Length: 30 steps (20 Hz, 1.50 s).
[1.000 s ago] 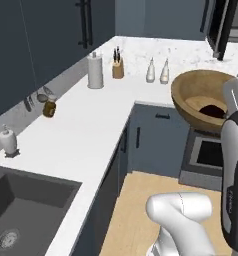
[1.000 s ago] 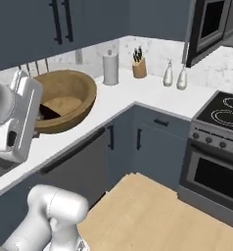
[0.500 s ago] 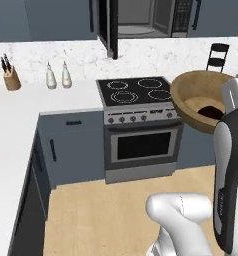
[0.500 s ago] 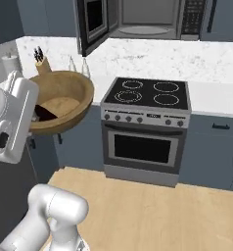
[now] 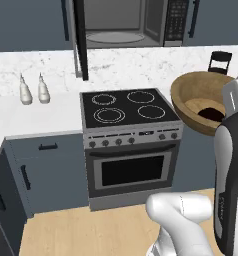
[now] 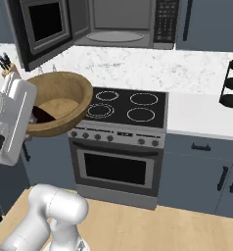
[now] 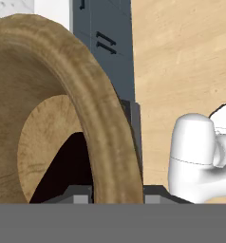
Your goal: Pick the avocado from the sink and place it in the bowl. Then pick the bowl and place it in the microwave. Then close the microwave door and press the start button.
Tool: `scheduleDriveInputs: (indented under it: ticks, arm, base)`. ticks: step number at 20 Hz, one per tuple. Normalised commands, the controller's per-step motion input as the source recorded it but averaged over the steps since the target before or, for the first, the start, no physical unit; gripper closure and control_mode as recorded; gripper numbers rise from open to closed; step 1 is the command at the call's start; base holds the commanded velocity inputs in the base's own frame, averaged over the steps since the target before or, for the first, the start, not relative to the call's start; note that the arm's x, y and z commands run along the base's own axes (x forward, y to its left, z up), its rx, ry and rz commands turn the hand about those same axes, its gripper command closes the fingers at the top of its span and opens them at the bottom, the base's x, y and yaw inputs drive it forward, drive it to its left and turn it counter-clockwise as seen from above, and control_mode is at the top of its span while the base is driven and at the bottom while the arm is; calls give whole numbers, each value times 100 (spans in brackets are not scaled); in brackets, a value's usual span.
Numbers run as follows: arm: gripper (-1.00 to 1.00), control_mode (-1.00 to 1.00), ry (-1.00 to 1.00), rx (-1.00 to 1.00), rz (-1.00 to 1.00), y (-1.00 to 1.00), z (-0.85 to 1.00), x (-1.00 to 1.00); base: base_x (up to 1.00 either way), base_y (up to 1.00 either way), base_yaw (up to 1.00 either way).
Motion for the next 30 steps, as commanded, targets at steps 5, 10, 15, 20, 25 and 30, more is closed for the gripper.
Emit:
scheduleDriveInputs:
  ticks: [5,10,15,20,25,30]
  arm:
    - [100,100,0,0,0,0,0,0]
    - [100,100,0,0,0,0,0,0]
    - [100,100,0,0,0,0,0,0]
    - [100,100,0,0,0,0,0,0]
    - [100,100,0,0,0,0,0,0]
    - [100,100,0,0,0,0,0,0]
  base:
    - [100,-39,21]
    - [92,-33,38]
    - [45,-61,39]
    - [0,-36,27]
    - [0,-19,32]
    - [-8,-48,32]
